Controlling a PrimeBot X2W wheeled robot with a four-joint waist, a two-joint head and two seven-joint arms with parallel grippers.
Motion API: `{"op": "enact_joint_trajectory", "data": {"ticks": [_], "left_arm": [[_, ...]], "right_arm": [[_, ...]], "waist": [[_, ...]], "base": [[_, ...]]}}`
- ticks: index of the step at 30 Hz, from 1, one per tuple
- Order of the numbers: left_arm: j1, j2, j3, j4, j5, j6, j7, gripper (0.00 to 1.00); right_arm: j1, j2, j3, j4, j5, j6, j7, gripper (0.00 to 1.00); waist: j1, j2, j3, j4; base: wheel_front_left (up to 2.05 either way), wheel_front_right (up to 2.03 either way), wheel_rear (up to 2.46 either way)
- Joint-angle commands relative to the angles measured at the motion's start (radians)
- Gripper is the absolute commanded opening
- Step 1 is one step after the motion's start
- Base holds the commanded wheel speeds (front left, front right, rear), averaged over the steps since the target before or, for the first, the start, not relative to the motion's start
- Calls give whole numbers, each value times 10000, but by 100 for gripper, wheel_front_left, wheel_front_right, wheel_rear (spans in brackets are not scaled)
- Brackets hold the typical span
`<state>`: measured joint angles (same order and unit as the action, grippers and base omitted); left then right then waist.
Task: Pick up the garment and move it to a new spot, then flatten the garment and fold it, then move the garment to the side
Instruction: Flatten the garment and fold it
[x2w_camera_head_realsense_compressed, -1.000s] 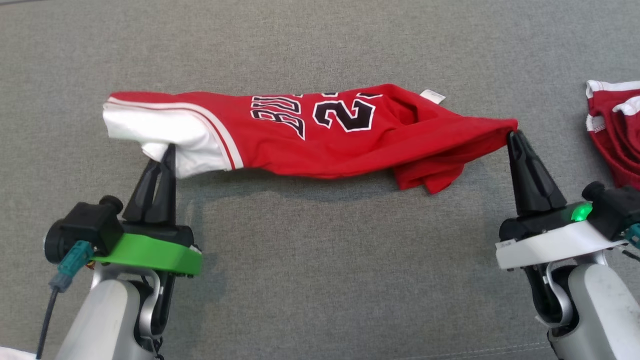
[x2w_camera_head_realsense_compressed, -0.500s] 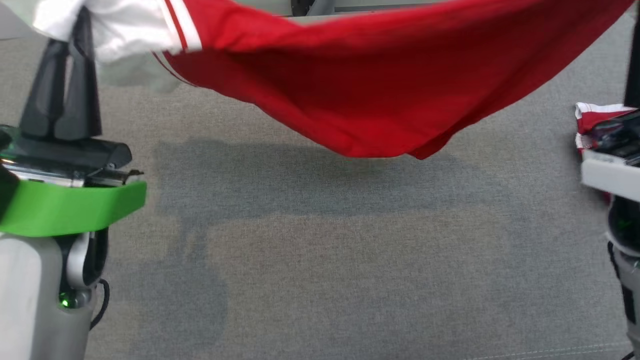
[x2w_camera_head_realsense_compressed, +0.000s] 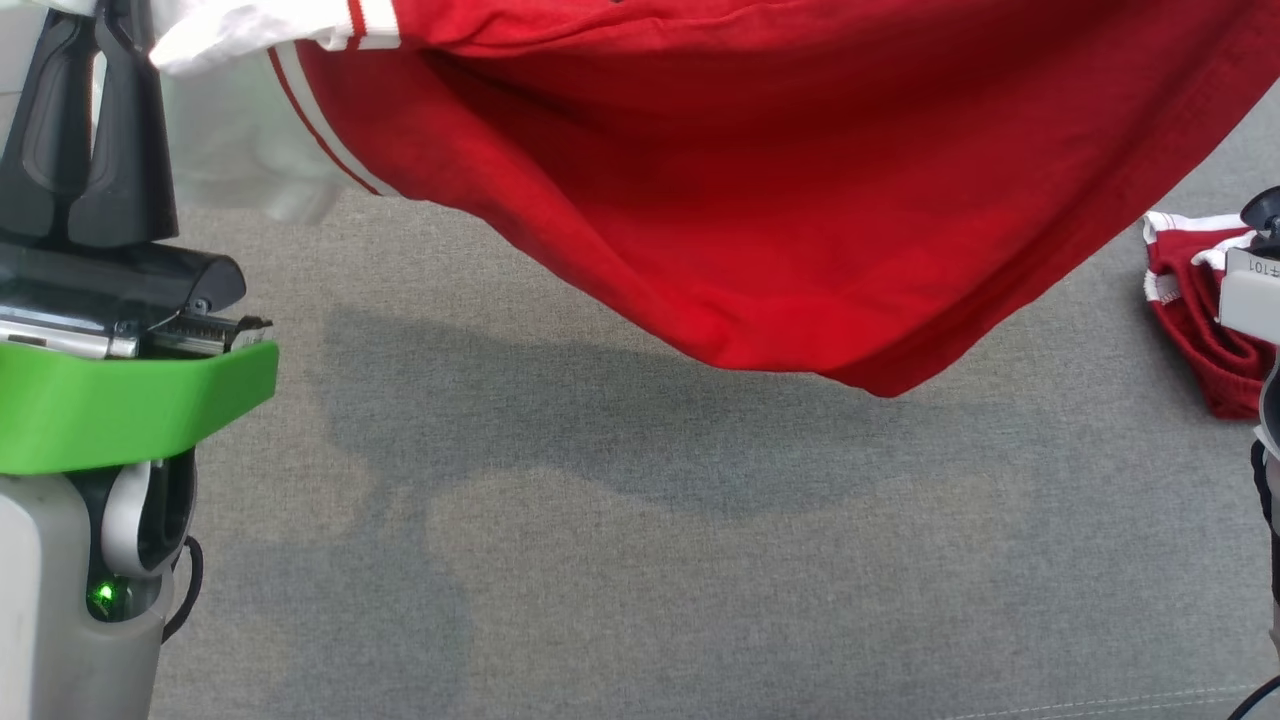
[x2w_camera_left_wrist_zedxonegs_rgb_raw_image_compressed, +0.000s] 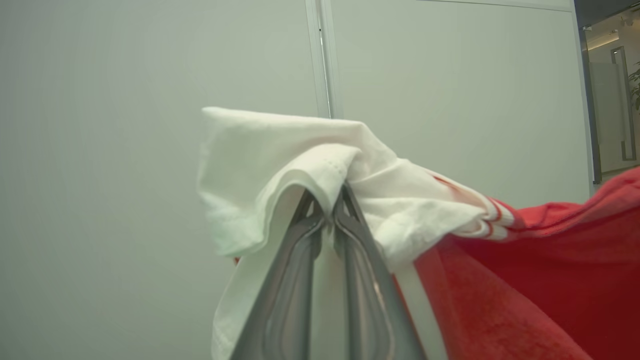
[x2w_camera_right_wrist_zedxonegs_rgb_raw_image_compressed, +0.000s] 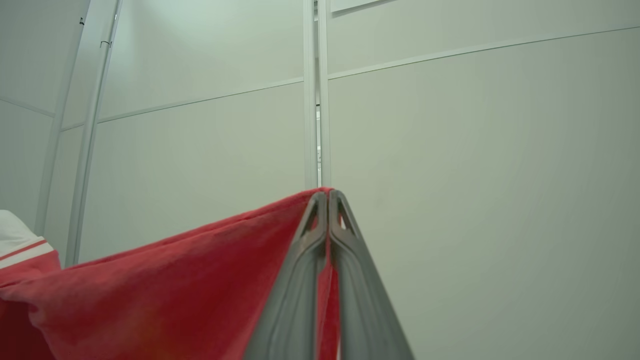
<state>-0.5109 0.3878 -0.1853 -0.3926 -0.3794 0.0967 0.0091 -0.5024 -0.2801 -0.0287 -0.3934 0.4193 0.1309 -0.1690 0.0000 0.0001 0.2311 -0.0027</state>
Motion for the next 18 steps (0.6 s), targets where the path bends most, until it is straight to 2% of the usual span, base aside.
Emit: {"op": "enact_joint_trajectory", "data": {"ticks": [1, 6, 12, 18], "left_arm": [[-206, 15, 7, -9, -45, 25, 24, 0], [-342, -80, -35, 236, -236, -6, 138, 0], [-59, -208, -311, 1380, -819, -84, 947, 0], [556, -496, -478, 2569, -1134, -135, 704, 0]], "right_arm": [[-125, 8, -35, 58, 18, -7, -28, 0], [-184, -26, -6, 257, 39, -7, 54, 0], [93, 120, 380, 1114, -126, -5, 237, 0], [749, 428, 890, 2201, -148, -5, 25, 0]], "waist": [[0, -1, 79, 13], [0, -1, 273, 32], [0, -1, 611, -69], [0, -1, 917, -205]], "base": [[0, 0, 0], [0, 0, 0], [0, 0, 0], [0, 0, 0]]}}
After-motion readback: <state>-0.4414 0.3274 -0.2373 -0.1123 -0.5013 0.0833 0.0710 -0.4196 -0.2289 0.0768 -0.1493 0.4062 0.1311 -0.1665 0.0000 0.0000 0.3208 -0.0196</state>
